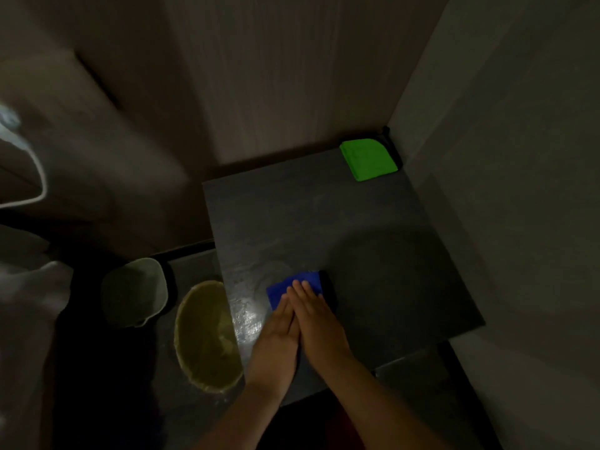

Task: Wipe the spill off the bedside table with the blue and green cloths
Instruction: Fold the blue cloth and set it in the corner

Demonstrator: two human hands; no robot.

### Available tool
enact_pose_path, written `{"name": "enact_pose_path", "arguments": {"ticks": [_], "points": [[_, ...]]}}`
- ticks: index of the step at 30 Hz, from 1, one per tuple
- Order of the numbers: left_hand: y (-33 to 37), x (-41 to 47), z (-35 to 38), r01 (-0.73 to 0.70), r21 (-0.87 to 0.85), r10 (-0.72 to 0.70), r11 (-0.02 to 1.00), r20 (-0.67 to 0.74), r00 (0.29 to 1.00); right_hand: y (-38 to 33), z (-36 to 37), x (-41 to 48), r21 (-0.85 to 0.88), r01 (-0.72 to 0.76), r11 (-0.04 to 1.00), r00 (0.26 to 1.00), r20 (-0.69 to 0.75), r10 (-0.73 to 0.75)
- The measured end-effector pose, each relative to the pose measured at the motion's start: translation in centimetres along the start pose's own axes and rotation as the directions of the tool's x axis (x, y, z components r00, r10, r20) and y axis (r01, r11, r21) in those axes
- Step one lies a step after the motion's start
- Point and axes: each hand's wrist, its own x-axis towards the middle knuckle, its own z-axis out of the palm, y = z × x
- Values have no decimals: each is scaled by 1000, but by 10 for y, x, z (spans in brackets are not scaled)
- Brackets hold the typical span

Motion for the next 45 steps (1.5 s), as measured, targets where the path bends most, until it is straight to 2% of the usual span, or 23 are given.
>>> {"name": "enact_pose_path", "arguments": {"ticks": [7,14,18,20,21,23,25,30,33,35,38,40,42,45], "points": [[19,79,-8,56,20,-55,998,-31,998,36,-53,57,-26,78,997,997,-2,-78],[43,159,-23,116,-44,-120,992,-128,984,71,-112,123,-105,155,982,987,68,-149],[46,191,-33,115,-74,-124,991,-125,984,81,-143,150,-54,207,977,974,107,-200],[46,200,-39,129,-149,-150,980,-139,979,86,-154,154,35,185,982,982,28,-186],[46,204,-43,164,-204,-198,965,-159,967,89,-157,154,58,142,988,989,-56,-139],[40,208,-52,252,-314,-339,915,-263,903,96,-162,153,58,3,998,974,-227,10],[33,213,-59,330,-331,-436,884,-331,837,101,-165,153,60,-109,992,957,-264,121],[24,232,-74,359,-258,-422,897,-259,869,96,-169,159,-114,-147,983,972,-201,122],[22,240,-81,328,-212,-379,921,-284,881,91,-181,165,-87,-149,985,955,-272,121],[22,243,-85,328,-261,-403,908,-325,856,88,-192,173,-70,-177,982,932,-332,144],[20,244,-84,387,-275,-457,880,-268,848,87,-198,188,-135,-228,964,956,-216,196],[15,244,-83,392,-227,-441,891,-228,868,86,-195,195,-185,-134,974,984,-139,109],[11,245,-83,373,-149,-397,916,-197,897,86,-191,197,-257,-18,966,991,-132,-17],[6,250,-86,359,-102,-369,928,-107,923,89,-186,193,-317,44,947,987,-134,-91]]}}
